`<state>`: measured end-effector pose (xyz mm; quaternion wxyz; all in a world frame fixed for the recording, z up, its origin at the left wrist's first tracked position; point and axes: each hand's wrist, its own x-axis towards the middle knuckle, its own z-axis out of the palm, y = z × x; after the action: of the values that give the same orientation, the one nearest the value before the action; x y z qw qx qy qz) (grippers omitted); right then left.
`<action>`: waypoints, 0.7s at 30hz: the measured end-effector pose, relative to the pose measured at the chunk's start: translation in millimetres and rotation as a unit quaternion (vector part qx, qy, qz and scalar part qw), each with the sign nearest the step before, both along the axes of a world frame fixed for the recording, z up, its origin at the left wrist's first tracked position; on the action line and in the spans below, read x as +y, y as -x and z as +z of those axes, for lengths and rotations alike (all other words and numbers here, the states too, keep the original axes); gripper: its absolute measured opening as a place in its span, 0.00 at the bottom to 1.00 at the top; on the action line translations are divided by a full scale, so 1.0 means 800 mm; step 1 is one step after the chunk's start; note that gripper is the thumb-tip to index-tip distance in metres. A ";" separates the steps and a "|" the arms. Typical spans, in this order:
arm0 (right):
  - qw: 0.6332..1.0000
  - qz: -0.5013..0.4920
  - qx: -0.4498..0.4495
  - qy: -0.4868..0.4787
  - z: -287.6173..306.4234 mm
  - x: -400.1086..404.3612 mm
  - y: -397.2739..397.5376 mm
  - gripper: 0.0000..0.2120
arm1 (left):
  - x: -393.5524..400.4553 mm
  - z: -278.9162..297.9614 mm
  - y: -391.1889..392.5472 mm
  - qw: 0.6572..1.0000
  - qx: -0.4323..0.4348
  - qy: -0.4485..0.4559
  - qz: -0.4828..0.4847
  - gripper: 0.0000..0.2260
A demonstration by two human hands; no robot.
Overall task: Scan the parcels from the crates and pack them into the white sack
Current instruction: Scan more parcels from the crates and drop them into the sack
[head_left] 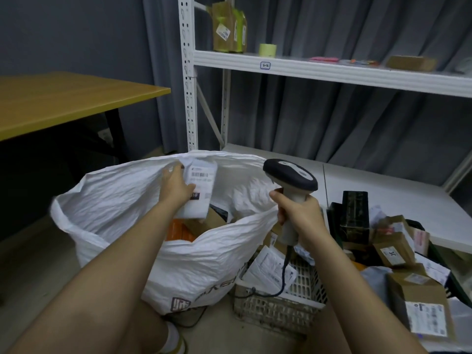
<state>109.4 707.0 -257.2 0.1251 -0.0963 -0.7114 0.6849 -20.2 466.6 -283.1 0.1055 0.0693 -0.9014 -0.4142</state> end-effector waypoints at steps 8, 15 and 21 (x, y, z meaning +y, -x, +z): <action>0.999 -0.019 -0.036 0.008 -0.045 0.039 0.009 0.08 | 0.042 -0.009 -0.028 0.992 0.047 -0.015 -0.115 0.17; 0.989 -0.111 -0.093 0.038 -0.096 0.100 0.013 0.15 | 0.157 -0.013 -0.090 0.952 0.097 -0.085 -0.276 0.19; 0.969 -0.195 -0.145 0.047 -0.144 0.158 0.004 0.18 | 0.255 -0.081 -0.106 0.932 0.048 -0.102 -0.344 0.15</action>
<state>106.5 833.5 -372.7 0.1470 -0.3372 -0.6563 0.6588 64.6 670.8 -348.1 -0.0079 -0.2549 -0.8165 -0.5179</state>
